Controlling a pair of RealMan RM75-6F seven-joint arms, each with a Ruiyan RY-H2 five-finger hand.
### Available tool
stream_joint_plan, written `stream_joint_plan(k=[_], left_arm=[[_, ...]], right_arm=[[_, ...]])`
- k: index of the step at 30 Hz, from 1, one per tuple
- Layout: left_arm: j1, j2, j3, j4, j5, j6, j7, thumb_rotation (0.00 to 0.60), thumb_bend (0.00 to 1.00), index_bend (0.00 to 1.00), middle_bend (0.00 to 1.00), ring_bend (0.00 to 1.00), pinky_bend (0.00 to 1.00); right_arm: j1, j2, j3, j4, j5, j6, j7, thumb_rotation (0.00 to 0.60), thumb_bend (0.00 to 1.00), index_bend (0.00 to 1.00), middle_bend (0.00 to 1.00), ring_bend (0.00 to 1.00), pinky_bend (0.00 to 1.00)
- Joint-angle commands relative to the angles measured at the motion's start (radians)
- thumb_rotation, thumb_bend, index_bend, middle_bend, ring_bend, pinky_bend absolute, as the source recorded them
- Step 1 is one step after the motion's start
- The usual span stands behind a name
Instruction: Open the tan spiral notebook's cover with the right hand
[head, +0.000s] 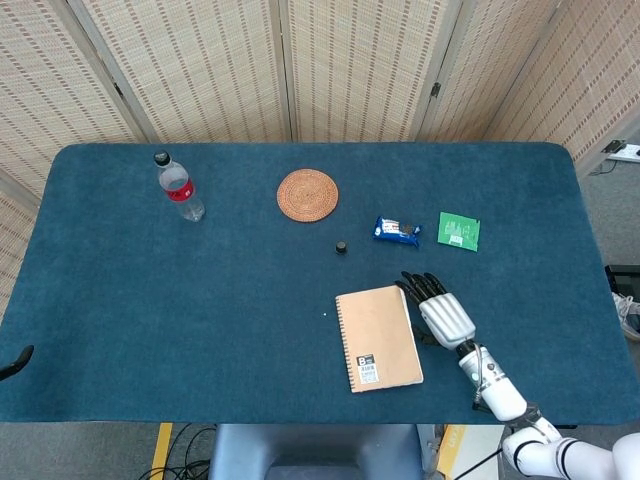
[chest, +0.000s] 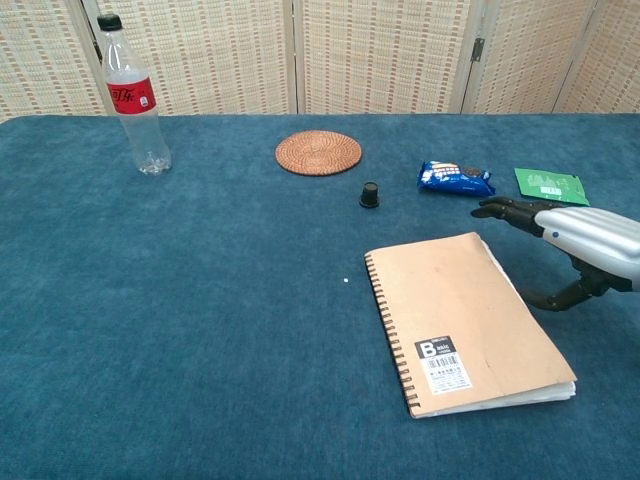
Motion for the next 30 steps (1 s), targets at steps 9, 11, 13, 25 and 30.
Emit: stream_joint_plan(k=[9,11,13,25,30], left_arm=[[0.013,-0.002,-0.020,-0.002,-0.019,0.028,-0.016,0.600,0.25,0.13,0.03,0.04,0.18],[0.018,-0.001,-0.025,-0.004,-0.023,0.041,-0.020,0.600,0.25,0.13,0.03,0.04,0.18],[0.024,0.000,-0.029,-0.007,-0.024,0.051,-0.028,0.600,0.25,0.13,0.03,0.04,0.18],[0.048,0.002,-0.069,-0.008,-0.070,0.089,-0.077,0.600,0.25,0.13,0.03,0.04,0.18],[0.060,0.005,-0.081,-0.006,-0.080,0.102,-0.107,0.600,0.25,0.13,0.03,0.04,0.18]], right_arm=[[0.037,-0.049,0.020,0.001,-0.060,0.081,0.062,0.600,0.41,0.00,0.00,0.00,0.00],[0.052,-0.052,0.026,-0.013,-0.071,0.087,0.057,0.600,0.41,0.00,0.00,0.00,0.00],[0.065,-0.053,0.035,-0.030,-0.078,0.094,0.050,0.600,0.41,0.00,0.00,0.00,0.00],[0.187,-0.064,0.120,-0.201,-0.090,0.054,-0.076,0.600,0.41,0.00,0.00,0.00,0.00],[0.254,-0.107,0.160,-0.228,-0.054,-0.016,-0.117,0.600,0.40,0.00,0.00,0.00,0.00]])
